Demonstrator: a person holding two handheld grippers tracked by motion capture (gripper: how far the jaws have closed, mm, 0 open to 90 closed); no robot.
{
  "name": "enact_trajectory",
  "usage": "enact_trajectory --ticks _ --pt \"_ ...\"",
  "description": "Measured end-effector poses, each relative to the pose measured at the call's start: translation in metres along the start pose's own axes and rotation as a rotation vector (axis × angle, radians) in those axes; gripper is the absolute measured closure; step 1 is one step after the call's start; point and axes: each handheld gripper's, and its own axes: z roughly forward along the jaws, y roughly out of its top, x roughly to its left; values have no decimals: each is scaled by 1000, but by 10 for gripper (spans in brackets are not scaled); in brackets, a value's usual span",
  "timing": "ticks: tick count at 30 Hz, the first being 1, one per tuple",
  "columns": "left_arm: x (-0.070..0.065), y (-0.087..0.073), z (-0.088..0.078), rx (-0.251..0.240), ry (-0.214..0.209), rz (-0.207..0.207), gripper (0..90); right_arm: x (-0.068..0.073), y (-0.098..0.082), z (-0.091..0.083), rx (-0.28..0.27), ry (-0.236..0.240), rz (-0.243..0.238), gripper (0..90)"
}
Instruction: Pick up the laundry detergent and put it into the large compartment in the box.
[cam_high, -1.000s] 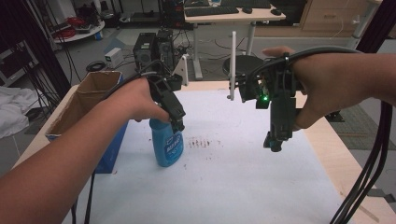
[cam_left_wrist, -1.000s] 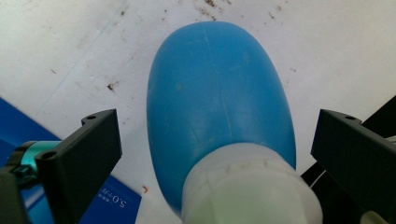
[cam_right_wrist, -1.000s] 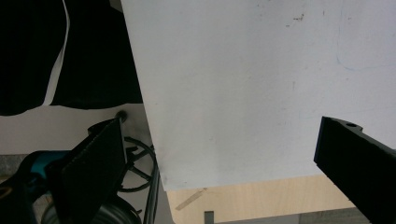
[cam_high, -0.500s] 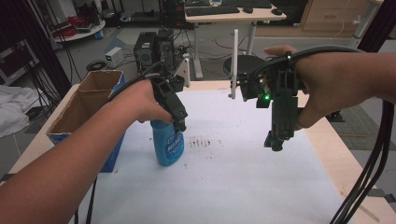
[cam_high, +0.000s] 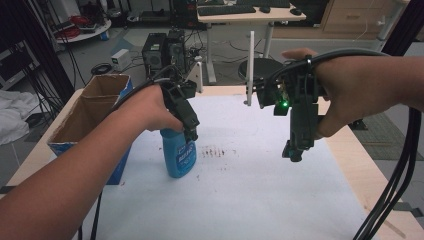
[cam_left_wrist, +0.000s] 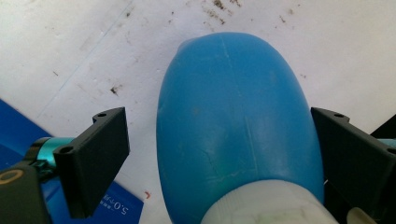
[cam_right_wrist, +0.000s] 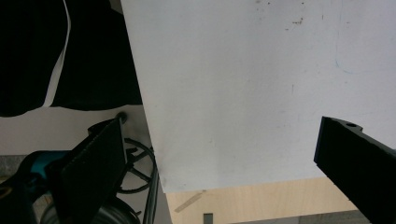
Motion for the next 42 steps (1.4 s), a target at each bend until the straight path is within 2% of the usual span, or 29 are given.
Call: enact_trajectory --ticks 12,24,42 --pt "0 0 0 10 -18 3 139 0 3 1 3 0 -7 13" --pt "0 1 0 10 -13 6 172 -2 2 2 3 -3 -8 13" --pt "-2 1 1 16 -12 9 273 -2 3 2 -1 1 -7 13"
